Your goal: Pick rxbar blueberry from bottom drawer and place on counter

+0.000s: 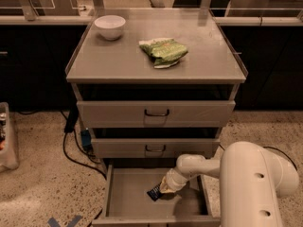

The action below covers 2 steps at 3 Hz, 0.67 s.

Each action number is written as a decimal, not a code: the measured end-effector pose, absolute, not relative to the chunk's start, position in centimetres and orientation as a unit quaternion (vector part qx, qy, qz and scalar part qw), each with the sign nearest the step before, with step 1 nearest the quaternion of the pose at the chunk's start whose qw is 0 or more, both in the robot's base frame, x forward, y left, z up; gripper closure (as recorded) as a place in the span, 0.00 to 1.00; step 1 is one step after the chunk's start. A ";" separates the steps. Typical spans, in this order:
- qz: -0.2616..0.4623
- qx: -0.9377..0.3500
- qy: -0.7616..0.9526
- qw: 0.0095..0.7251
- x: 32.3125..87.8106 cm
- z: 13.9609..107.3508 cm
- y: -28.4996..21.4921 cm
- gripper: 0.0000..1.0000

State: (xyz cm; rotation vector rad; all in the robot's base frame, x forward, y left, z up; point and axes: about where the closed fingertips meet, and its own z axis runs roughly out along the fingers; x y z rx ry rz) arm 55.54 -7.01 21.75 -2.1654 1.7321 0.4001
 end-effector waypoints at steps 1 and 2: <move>0.122 -0.759 0.616 0.173 54.7 23.8 -7.9 0.15; 0.055 -0.755 0.627 0.185 55.2 28.7 -11.3 0.03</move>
Offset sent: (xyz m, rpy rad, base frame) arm -0.0826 -0.0889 0.2014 -0.1938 -0.3092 -0.2510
